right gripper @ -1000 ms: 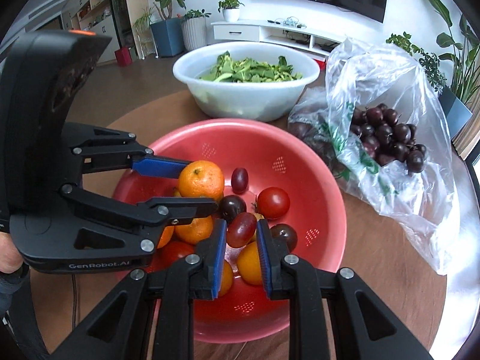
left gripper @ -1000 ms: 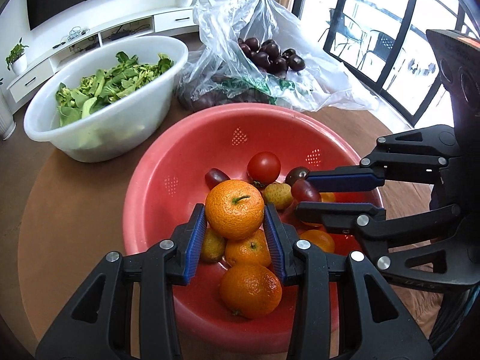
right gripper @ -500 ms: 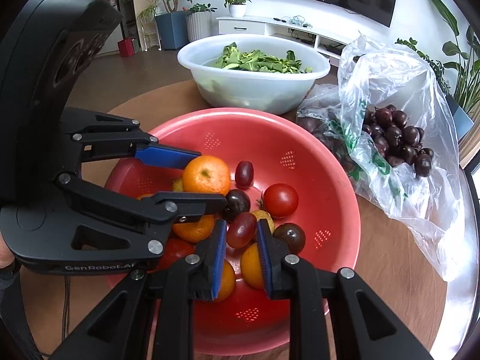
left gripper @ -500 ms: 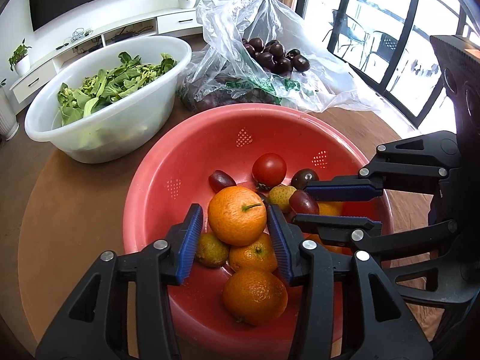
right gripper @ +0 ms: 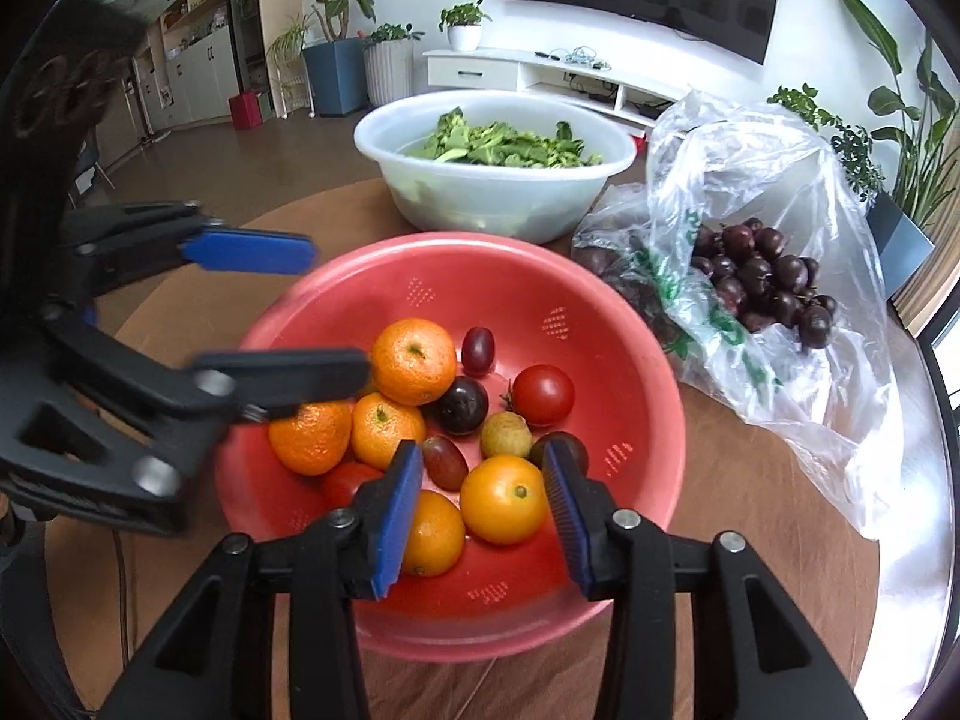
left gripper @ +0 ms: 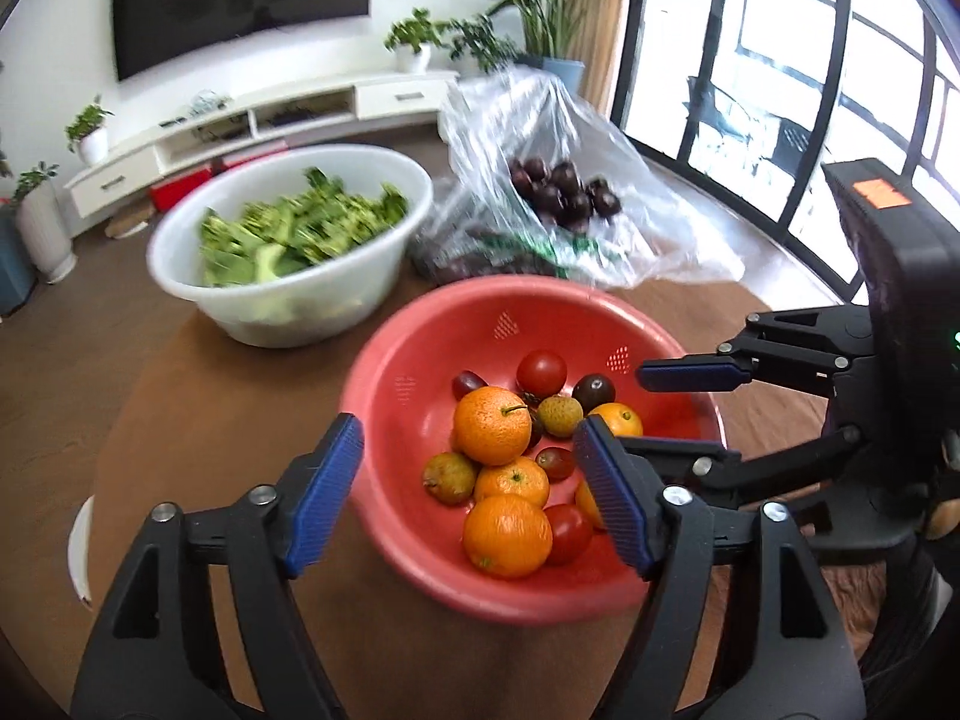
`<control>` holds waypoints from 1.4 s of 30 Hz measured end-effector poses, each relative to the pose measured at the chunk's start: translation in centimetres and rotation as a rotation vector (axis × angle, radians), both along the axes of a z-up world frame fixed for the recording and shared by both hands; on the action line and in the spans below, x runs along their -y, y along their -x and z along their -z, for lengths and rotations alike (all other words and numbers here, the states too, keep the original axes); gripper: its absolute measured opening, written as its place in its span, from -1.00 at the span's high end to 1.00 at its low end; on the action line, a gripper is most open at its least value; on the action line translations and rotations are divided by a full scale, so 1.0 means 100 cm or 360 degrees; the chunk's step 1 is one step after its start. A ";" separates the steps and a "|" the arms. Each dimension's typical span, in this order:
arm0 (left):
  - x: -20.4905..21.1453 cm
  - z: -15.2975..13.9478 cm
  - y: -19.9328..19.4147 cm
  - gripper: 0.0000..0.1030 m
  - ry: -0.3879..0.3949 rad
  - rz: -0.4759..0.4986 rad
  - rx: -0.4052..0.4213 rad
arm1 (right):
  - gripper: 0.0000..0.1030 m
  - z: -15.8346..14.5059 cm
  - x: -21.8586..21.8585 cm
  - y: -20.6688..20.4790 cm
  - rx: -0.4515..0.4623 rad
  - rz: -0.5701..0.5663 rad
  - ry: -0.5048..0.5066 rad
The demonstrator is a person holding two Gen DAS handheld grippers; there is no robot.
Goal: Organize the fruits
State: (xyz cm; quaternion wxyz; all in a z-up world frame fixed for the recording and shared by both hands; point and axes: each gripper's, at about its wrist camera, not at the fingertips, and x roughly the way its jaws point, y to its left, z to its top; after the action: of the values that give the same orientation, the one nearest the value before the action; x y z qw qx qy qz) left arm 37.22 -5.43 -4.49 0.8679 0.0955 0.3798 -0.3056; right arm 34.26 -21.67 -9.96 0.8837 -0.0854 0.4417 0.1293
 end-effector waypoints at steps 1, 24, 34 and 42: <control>-0.004 -0.006 0.007 -0.70 0.0008 -0.0026 0.0035 | 0.12 -0.003 0.002 0.004 0.0011 0.0014 -0.0008; -0.068 -0.164 0.262 -1.00 0.0534 -0.0216 0.1016 | -1.00 -0.142 0.020 0.197 0.1130 0.0419 -0.0130; -0.056 -0.201 0.332 -1.00 0.0308 -0.0749 0.1290 | -1.00 -0.201 0.022 0.258 0.1392 0.0509 -0.0224; -0.057 -0.191 0.336 -1.00 0.0211 -0.0871 0.1100 | -1.00 -0.210 0.032 0.279 0.1242 0.0545 -0.0350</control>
State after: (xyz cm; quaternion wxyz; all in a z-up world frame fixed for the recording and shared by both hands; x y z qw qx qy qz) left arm 3.63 0.30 14.60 0.9970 0.0322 0.0583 -0.0385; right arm 6.39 -24.83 11.01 0.9968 0.0411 0.0664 -0.0147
